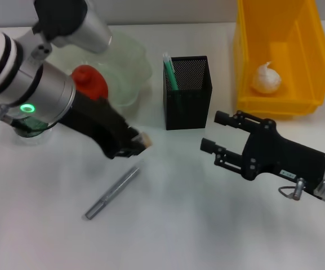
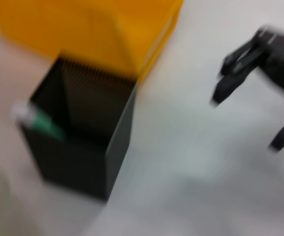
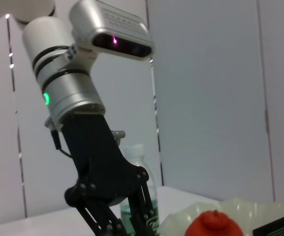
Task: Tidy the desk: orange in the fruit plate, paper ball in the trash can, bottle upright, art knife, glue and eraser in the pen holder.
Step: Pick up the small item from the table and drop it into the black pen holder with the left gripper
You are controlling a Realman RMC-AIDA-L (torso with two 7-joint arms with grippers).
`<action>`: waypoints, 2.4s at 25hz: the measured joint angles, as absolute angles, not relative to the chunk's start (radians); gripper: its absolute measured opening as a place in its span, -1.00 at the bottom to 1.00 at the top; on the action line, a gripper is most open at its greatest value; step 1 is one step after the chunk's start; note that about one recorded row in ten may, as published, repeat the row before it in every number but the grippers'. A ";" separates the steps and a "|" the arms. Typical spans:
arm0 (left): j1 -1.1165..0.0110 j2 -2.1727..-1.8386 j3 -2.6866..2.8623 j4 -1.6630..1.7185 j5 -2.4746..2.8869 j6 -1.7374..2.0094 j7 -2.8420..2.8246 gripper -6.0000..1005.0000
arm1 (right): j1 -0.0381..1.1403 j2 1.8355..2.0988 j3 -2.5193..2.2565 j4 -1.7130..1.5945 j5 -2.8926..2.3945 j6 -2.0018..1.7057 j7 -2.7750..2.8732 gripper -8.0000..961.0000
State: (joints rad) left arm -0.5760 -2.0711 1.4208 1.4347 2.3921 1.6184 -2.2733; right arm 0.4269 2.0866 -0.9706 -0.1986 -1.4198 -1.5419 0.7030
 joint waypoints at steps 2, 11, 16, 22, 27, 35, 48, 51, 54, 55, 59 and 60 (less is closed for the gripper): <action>-0.571 -2.071 1.388 1.457 2.316 1.627 -2.237 -0.46 | 0.422 2.086 -0.957 -0.194 -1.420 -1.547 0.704 0.36; -0.524 -2.071 1.321 1.399 2.042 1.552 -2.069 -0.46 | 0.413 2.087 -0.955 -0.167 -1.419 -1.550 0.697 0.36; -0.501 -2.072 1.301 1.370 1.949 1.527 -2.001 -0.46 | 0.413 2.087 -0.954 -0.159 -1.419 -1.550 0.697 0.36; -0.466 -2.074 1.305 1.264 1.825 1.432 -1.886 -0.45 | 0.417 2.088 -0.951 -0.146 -1.419 -1.537 0.701 0.36; -0.441 -2.074 1.304 1.194 1.693 1.376 -1.759 -0.45 | 0.430 2.090 -0.950 -0.129 -1.416 -1.534 0.703 0.36; -0.414 -2.078 1.339 1.047 1.508 1.240 -1.518 -0.44 | 0.436 2.091 -0.949 -0.111 -1.397 -1.522 0.703 0.36; -0.413 -2.080 1.599 0.903 1.213 0.925 -1.200 -0.42 | 0.436 2.091 -0.950 -0.092 -1.396 -1.522 0.704 0.36; -0.417 -2.080 1.636 0.890 1.160 0.859 -1.195 -0.41 | 0.436 2.091 -0.950 -0.089 -1.396 -1.522 0.704 0.36; -0.423 -2.080 1.660 0.887 1.151 0.817 -1.194 -0.41 | 0.437 2.091 -0.950 -0.086 -1.396 -1.523 0.704 0.36; -0.424 -2.080 1.661 0.887 1.151 0.815 -1.194 -0.41 | 0.437 2.091 -0.950 -0.085 -1.396 -1.524 0.704 0.36; -0.424 -2.080 1.665 0.885 1.154 0.809 -1.193 -0.40 | 0.437 2.091 -0.950 -0.081 -1.396 -1.526 0.706 0.36; -0.423 -2.080 1.665 0.885 1.154 0.808 -1.193 -0.40 | 0.437 2.091 -0.950 -0.081 -1.396 -1.526 0.706 0.36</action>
